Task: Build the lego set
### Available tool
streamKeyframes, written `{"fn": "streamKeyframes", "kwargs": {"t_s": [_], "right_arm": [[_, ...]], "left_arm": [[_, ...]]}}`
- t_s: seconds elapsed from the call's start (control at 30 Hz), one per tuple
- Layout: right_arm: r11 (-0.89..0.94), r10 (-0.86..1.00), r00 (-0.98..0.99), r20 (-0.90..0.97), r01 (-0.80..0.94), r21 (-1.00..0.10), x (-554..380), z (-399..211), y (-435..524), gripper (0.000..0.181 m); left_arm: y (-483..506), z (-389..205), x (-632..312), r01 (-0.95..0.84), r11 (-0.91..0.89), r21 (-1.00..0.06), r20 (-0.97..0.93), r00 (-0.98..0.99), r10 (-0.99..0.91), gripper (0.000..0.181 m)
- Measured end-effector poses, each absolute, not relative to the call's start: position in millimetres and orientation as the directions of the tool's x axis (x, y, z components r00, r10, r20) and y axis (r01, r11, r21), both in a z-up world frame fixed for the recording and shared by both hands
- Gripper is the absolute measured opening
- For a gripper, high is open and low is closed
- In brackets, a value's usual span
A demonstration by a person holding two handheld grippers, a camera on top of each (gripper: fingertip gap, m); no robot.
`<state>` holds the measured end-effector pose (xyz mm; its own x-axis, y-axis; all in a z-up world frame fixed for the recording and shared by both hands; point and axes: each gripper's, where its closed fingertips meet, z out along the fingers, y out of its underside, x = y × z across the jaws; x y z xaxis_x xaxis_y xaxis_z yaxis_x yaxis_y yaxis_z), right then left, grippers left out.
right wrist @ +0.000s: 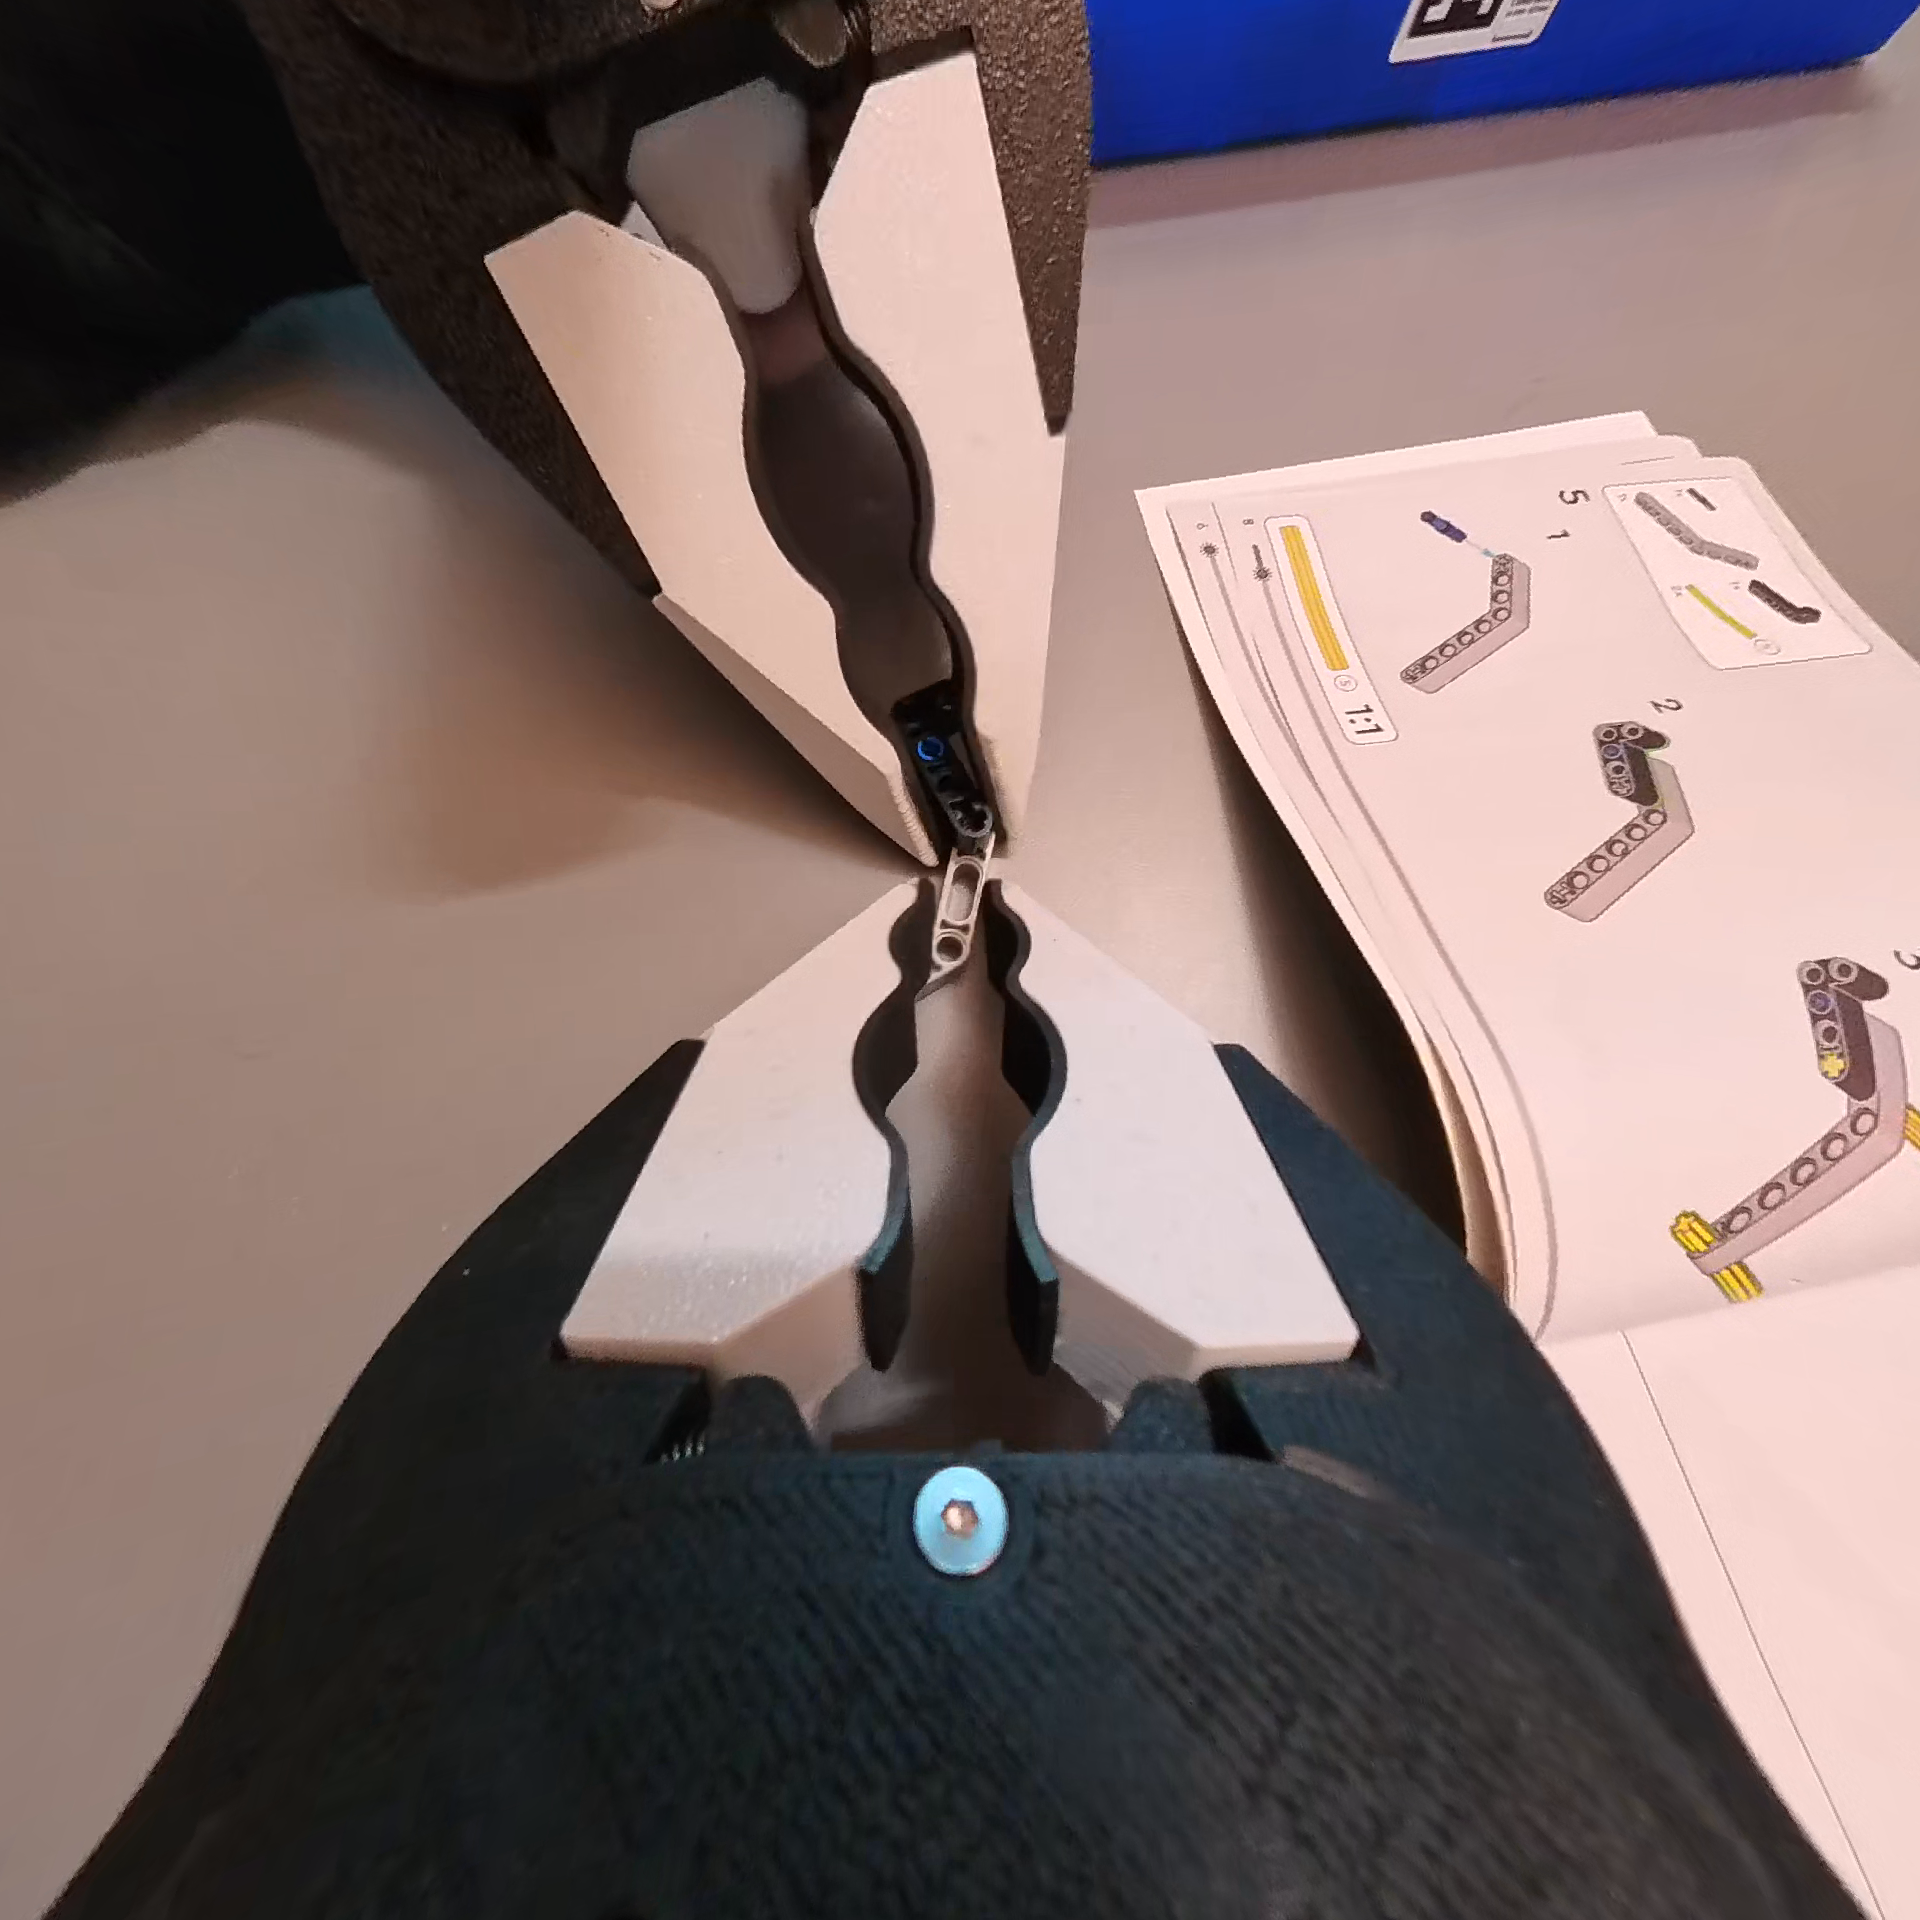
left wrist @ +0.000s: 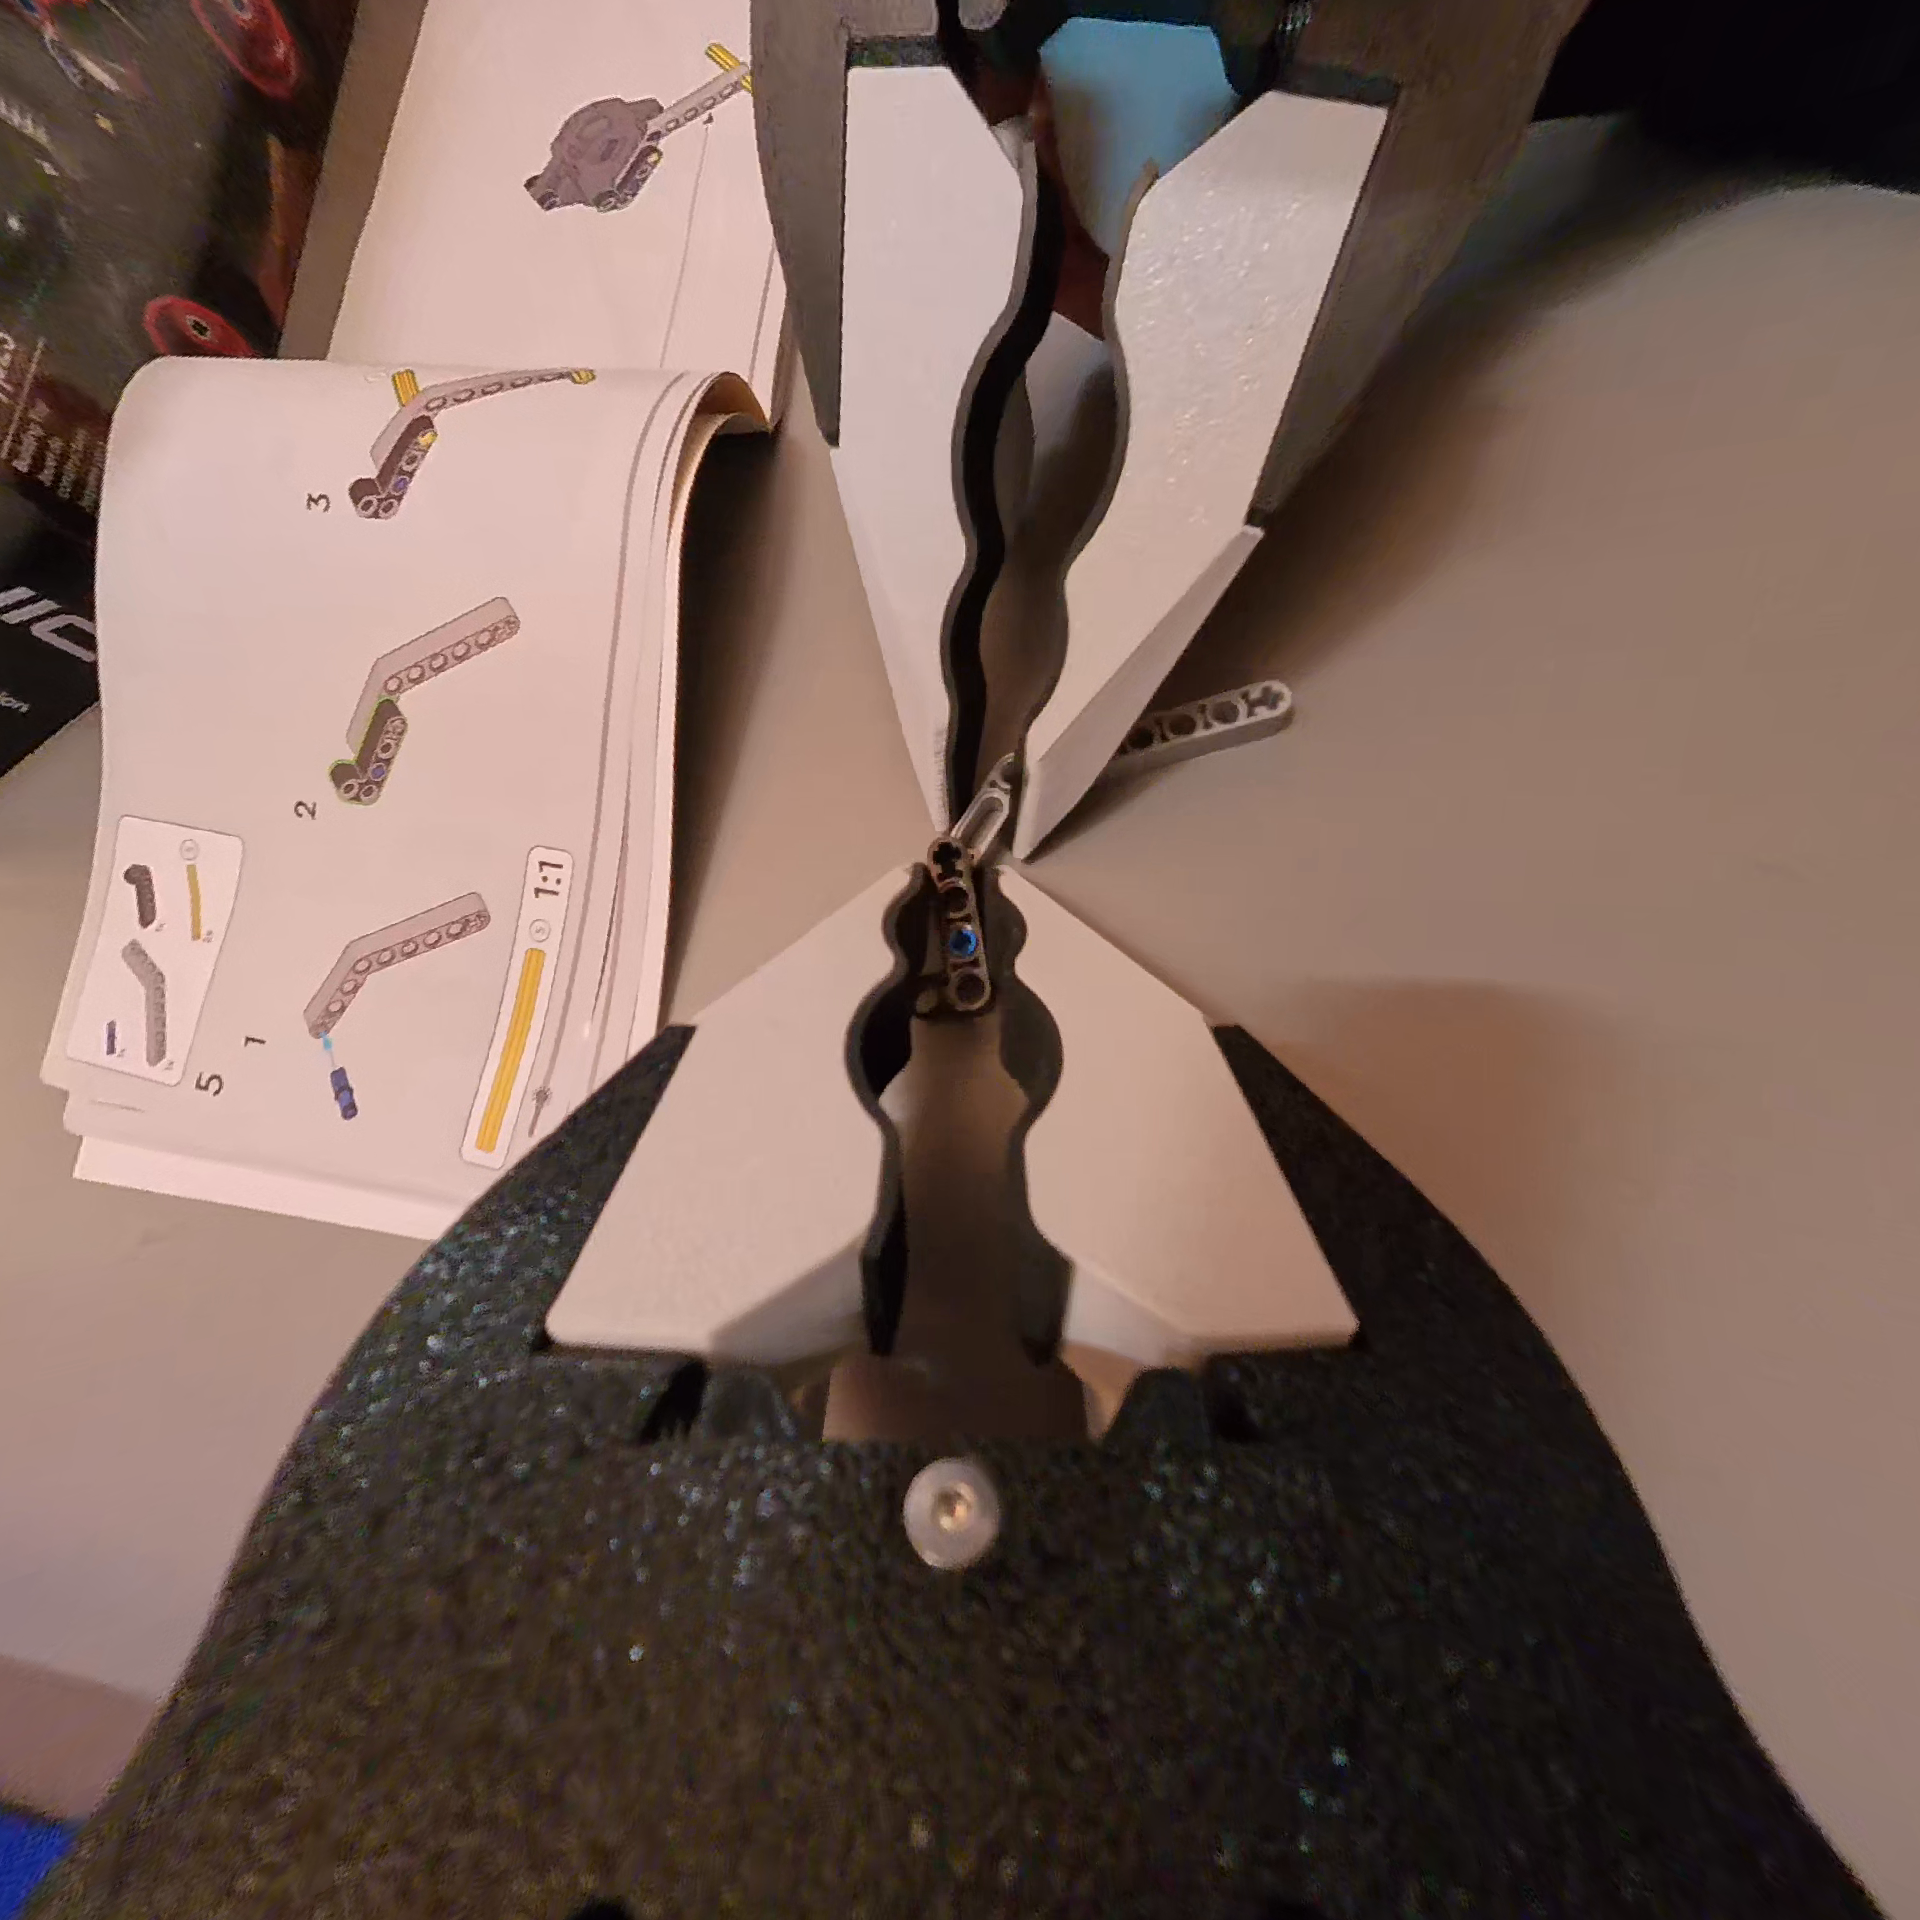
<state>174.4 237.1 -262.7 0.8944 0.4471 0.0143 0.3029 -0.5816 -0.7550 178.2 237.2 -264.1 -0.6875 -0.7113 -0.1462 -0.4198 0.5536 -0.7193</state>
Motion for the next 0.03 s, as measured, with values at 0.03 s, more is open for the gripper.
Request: {"fn": "streamKeyframes", "kwargs": {"t_s": [0.03], "right_arm": [[-0.581,0.446,0.895,0.018,0.304,-0.755,174.5,-262.8,237.3,0.007]], "left_arm": [[237.3,-264.0,178.0,-0.424,0.553,-0.718,-0.144,-0.686,-0.713,0.007]]}}
